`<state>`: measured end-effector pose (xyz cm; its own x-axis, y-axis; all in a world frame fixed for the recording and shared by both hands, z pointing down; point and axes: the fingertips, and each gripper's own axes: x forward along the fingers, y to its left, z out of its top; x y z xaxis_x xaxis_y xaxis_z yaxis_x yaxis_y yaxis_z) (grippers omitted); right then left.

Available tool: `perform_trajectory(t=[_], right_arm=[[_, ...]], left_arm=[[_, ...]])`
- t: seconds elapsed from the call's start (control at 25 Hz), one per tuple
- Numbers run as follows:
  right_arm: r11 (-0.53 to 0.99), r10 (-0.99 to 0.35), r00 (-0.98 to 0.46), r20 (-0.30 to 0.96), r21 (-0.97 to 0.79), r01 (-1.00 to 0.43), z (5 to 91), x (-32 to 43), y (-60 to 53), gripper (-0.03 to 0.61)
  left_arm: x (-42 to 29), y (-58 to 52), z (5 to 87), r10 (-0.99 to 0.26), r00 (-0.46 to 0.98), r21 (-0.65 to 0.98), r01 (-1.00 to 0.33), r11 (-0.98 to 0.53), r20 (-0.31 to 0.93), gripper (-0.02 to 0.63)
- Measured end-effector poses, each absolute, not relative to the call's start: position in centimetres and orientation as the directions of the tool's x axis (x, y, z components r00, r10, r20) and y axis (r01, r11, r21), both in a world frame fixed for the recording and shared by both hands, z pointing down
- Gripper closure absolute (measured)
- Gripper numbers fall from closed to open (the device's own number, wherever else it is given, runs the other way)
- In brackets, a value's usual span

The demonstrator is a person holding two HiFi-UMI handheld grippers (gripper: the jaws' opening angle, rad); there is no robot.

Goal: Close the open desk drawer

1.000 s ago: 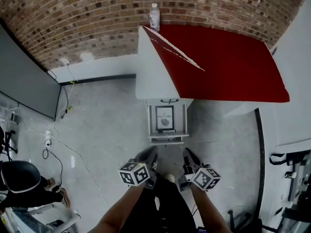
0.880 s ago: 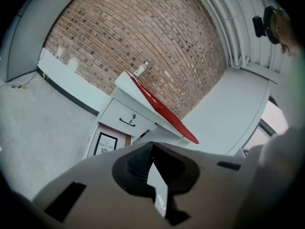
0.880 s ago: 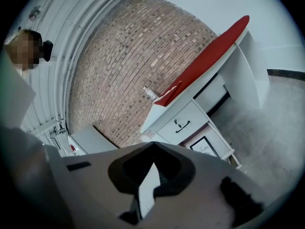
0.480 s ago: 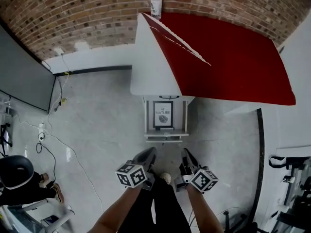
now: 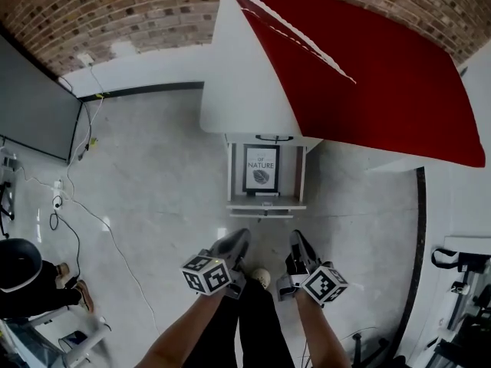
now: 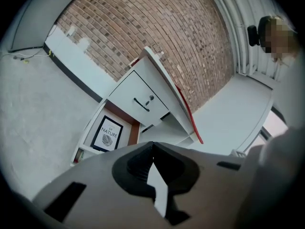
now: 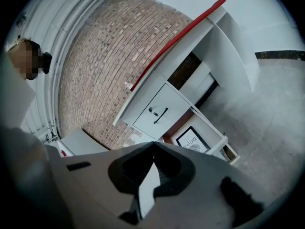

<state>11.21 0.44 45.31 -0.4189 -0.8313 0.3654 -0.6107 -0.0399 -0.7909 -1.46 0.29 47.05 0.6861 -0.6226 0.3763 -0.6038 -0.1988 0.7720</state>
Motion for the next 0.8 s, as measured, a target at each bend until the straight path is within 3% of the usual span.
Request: perform_trajectory(t=[0.4,0.8], right_arm=[[-0.131,-0.833,-0.358,0.423,-0.778,-0.615,54.1,13.0,0.4,0.572],[-0.162,-0.873,-0.312,0.375,-0.826,-0.539,60.4,14.4,-1.8,0.572]], left_arm=[[-0.6,0.0,55.7,-0.599,0.709,0.82,-0.554,-0.144,0.373,0.604],[-1.0,-1.6,62.8,-0.655,0.679,0.882,-0.469,-0.042,0.33,0.604]])
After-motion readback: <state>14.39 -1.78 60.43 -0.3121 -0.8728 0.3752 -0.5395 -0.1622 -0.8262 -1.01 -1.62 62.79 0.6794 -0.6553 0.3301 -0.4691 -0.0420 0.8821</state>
